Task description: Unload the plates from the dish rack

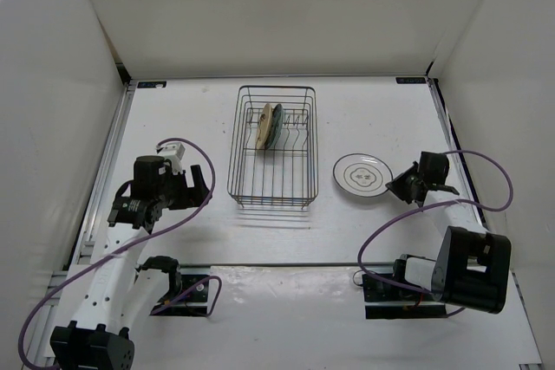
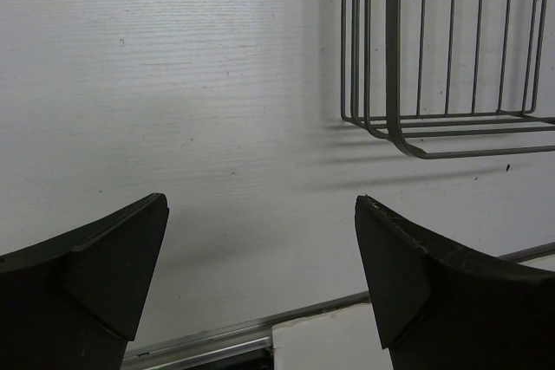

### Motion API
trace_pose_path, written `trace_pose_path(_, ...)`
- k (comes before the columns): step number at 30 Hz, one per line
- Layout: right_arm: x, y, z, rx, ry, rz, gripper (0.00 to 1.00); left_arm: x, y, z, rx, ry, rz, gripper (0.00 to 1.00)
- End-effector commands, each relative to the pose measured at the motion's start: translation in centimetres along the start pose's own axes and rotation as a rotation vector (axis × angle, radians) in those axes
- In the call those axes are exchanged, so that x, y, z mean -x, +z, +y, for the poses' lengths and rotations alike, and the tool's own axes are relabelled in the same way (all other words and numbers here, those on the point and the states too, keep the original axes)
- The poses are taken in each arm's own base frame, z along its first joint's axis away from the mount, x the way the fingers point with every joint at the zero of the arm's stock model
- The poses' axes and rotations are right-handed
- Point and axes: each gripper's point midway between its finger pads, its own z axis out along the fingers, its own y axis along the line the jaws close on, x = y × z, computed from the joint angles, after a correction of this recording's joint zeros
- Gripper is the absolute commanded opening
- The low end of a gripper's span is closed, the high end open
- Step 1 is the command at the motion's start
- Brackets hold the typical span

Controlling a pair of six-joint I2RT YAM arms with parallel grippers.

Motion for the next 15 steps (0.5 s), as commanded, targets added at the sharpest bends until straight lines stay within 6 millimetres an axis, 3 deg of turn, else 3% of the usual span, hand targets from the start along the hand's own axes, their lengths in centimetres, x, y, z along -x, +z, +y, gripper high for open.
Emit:
trace_pose_path(1,-3.1,0.2,-3.5,-0.113,-0.043,0.111,0.00,0.3,0.0,-0.4,-0.023,0.013,-0.012,1.00)
trace_pose_path(3,-3.2,0.2,-3.6,-0.110,-0.070,0.119,0.00,0.1,0.1,-0.5,-0.029,0.012,-0.003,1.00)
trace_pose_path(8,-3.5,0.0,-4.5,-0.137,-0.105,0.121,0.19,0.1,0.2,-0.8,-0.051,0.011,0.003,1.00)
trace_pose_path(15,-3.6,0.0,-4.4,-0.132,-0.116,0.128,0.25,-0.2,0.4,-0.9,-0.057,0.002,0.018,1.00)
